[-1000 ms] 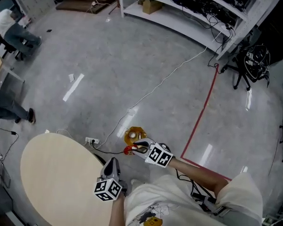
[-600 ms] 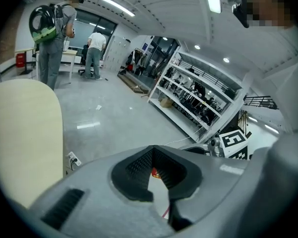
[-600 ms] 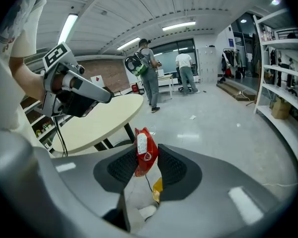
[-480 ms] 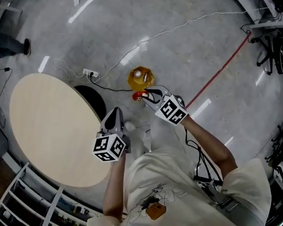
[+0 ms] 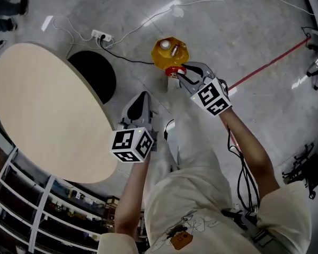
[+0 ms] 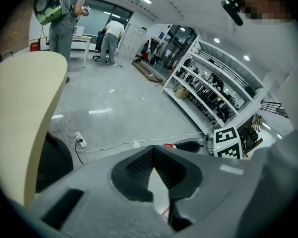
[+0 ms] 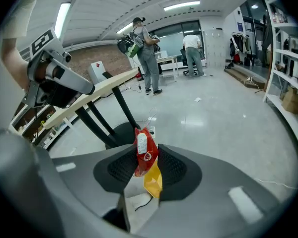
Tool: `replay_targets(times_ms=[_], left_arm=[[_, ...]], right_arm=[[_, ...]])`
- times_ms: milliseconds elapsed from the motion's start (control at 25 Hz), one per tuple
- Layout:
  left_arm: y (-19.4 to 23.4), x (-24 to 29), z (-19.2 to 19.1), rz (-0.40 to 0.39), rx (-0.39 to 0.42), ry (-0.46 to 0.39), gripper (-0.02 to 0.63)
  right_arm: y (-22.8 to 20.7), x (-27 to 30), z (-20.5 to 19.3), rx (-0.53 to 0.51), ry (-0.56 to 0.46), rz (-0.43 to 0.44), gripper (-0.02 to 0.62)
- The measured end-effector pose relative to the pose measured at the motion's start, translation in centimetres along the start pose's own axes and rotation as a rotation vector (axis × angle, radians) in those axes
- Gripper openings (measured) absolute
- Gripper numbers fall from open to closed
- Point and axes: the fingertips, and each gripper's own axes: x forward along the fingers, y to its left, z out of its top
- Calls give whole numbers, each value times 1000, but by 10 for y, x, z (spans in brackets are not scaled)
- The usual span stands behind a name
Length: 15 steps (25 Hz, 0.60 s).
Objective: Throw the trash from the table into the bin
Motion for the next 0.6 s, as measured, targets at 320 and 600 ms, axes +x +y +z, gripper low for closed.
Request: replay_targets(times_ms=[320, 600], left_arm=[[42, 72, -51, 21, -26, 97, 3], [99, 147, -114, 98, -9, 187, 3]], right_arm=[[-28, 80, -70, 58, 85, 22, 126], [-47, 150, -136, 90, 152, 43, 124]])
